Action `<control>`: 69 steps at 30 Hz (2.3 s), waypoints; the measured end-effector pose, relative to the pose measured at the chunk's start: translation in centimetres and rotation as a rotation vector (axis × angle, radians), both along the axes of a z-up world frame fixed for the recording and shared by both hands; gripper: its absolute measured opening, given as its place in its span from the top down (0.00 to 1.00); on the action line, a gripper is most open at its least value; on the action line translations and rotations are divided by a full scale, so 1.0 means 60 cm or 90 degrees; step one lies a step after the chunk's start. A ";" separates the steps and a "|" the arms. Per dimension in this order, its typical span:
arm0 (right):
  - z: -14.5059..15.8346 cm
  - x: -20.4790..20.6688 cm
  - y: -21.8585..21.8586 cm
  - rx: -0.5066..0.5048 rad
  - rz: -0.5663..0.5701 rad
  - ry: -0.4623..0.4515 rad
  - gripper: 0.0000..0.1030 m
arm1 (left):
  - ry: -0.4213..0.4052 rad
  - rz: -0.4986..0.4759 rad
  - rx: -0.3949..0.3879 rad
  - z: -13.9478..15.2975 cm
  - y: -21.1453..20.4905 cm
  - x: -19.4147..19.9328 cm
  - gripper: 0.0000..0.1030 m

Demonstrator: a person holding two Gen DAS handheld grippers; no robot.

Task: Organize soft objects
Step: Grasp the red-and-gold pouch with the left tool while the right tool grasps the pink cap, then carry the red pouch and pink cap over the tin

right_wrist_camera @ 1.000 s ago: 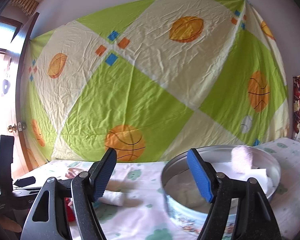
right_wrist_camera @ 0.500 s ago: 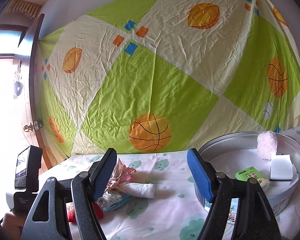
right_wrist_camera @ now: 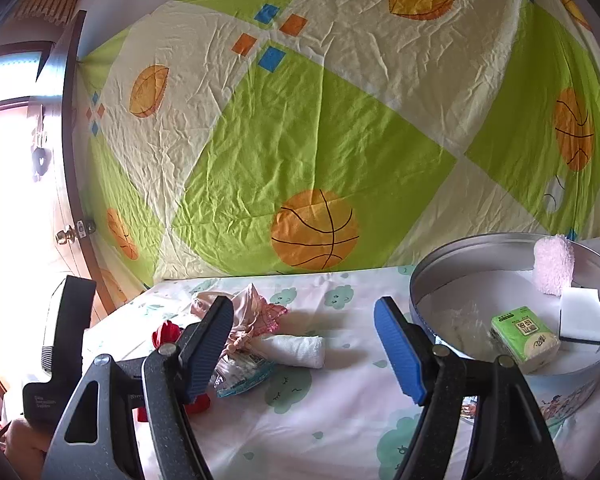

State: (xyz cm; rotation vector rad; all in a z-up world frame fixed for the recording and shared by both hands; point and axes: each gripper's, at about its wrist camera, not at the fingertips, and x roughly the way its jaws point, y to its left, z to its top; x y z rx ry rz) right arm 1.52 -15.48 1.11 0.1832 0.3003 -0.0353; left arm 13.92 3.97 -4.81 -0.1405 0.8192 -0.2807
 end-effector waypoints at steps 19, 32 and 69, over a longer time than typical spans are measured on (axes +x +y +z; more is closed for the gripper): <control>-0.018 0.184 0.093 -0.067 0.184 0.127 0.27 | -0.223 0.228 0.022 0.066 0.095 -0.031 0.84; -0.103 0.347 0.155 -0.072 0.228 0.325 0.47 | -0.189 0.226 0.021 0.054 0.092 -0.022 0.84; 0.005 0.048 -0.083 0.090 0.114 0.063 0.89 | -0.295 0.130 0.032 0.074 0.027 -0.066 0.82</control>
